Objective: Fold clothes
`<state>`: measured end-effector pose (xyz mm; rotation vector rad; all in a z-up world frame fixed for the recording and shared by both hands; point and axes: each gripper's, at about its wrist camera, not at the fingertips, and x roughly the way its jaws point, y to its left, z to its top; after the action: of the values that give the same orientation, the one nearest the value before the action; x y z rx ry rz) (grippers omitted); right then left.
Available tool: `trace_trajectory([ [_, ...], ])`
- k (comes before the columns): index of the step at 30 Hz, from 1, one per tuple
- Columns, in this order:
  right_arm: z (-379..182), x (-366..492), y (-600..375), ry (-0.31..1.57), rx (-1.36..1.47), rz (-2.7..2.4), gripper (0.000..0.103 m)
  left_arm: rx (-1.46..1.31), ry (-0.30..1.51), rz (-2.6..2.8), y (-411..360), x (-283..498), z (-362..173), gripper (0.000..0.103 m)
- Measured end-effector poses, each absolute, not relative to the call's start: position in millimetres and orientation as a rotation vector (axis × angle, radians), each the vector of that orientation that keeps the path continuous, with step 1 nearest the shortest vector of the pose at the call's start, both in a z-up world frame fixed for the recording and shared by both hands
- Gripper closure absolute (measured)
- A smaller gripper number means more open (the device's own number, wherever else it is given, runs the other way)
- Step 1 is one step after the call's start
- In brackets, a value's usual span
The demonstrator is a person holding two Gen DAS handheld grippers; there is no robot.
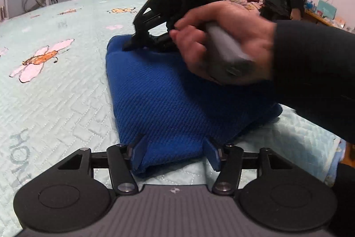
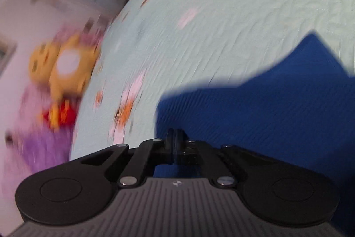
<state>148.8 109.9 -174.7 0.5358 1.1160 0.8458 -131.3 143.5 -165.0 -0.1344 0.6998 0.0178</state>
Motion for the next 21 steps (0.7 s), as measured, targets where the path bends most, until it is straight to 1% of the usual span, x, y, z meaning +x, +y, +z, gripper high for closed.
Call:
trace_trajectory([
  [3, -162, 147, 98, 1.044, 0.559, 0.828, 0.102, -0.196, 0.698, 0.005, 151, -134, -157, 0.043],
  [5, -153, 146, 91, 0.995, 0.574, 0.816, 0.088, -0.264, 0.670, 0.004, 160, -137, -150, 0.043],
  [6, -144, 132, 83, 0.962, 0.542, 0.851, 0.086, -0.273, 0.656, 0.009, 163, -137, -147, 0.042],
  [8, -137, 108, 62, 0.946, 0.500, 0.884, 0.072, -0.265, 0.660, 0.029, 166, -132, -147, 0.042],
  [9, -139, 101, 53, 0.954, 0.478, 0.872, 0.071, -0.276, 0.676, 0.036, 169, -128, -151, 0.042],
  [10, -147, 104, 44, 0.968, 0.477, 0.842, 0.071, -0.292, 0.691, 0.041, 171, -124, -156, 0.042],
  [11, -155, 108, 36, 0.981, 0.475, 0.812, 0.076, -0.288, 0.701, 0.048, 170, -123, -159, 0.042],
  [12, -163, 112, 27, 0.995, 0.474, 0.781, 0.084, -0.280, 0.710, 0.055, 169, -122, -162, 0.042],
  [13, -162, 119, 16, 0.981, 0.495, 0.741, 0.100, -0.261, 0.715, 0.068, 166, -124, -160, 0.043],
  [14, -161, 125, 5, 0.966, 0.516, 0.701, 0.102, -0.260, 0.712, 0.072, 165, -127, -155, 0.043],
  [15, -160, 132, -6, 0.952, 0.537, 0.660, 0.102, -0.262, 0.708, 0.075, 163, -130, -149, 0.043],
  [16, -159, 139, -17, 0.937, 0.557, 0.620, 0.096, -0.259, 0.699, 0.073, 162, -132, -145, 0.043],
  [18, -141, 120, -25, 0.888, 0.555, 0.698, 0.089, -0.252, 0.680, 0.069, 160, -136, -137, 0.042],
  [19, -134, 106, -26, 0.868, 0.548, 0.748, 0.083, -0.251, 0.688, 0.072, 160, -134, -138, 0.042],
  [20, -126, 93, -28, 0.848, 0.541, 0.799, 0.071, -0.250, 0.698, 0.075, 160, -131, -139, 0.042],
  [21, -131, 82, -24, 0.867, 0.492, 0.817, 0.067, -0.256, 0.722, 0.076, 161, -126, -143, 0.042],
])
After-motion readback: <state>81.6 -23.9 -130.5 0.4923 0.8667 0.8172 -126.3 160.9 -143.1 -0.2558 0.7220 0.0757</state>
